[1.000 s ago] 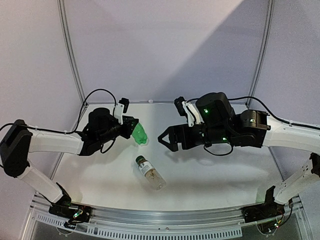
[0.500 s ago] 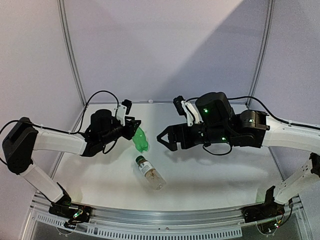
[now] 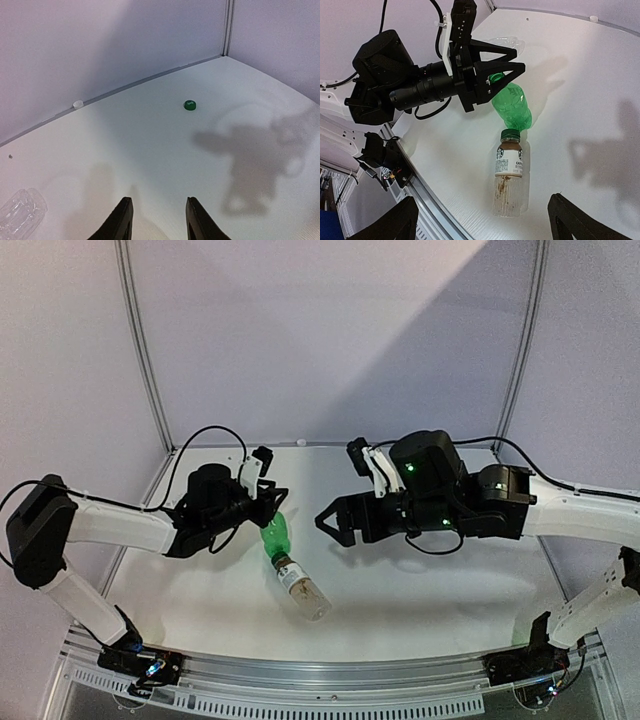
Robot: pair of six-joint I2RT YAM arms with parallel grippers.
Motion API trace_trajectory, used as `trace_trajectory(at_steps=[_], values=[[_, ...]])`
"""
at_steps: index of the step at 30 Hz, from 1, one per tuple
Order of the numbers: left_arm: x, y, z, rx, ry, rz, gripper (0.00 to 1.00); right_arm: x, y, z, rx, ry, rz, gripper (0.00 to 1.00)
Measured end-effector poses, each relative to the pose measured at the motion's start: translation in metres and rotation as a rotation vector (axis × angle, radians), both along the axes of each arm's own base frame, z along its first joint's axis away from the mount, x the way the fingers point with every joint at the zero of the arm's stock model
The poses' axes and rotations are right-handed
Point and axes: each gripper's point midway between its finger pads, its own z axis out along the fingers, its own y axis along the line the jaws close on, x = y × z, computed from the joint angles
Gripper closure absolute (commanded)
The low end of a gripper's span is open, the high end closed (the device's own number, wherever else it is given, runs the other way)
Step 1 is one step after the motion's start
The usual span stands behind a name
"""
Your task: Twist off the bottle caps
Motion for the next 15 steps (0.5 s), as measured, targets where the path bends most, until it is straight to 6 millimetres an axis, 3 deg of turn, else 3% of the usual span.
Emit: trace_trajectory(at_steps=[6,10,13,15], values=[[-0.006,-0.002,-0.001,0.013,0.014,-0.006,0.56,-0.001,-0.003,0.000,0.004,0.004,-0.005,0.08],[-0.009,0.002,0.014,-0.003,-0.004,0.002,0.47,-0.002,-0.005,0.005,0.014,0.000,-0.006,0.08],[-0.012,0.007,0.033,-0.023,-0.033,0.014,0.36,-0.002,-0.006,0.007,0.016,-0.002,-0.006,0.08],[-0.015,0.011,0.045,-0.041,-0.053,0.023,0.16,-0.002,-0.006,0.007,0.017,-0.003,-0.006,0.08]])
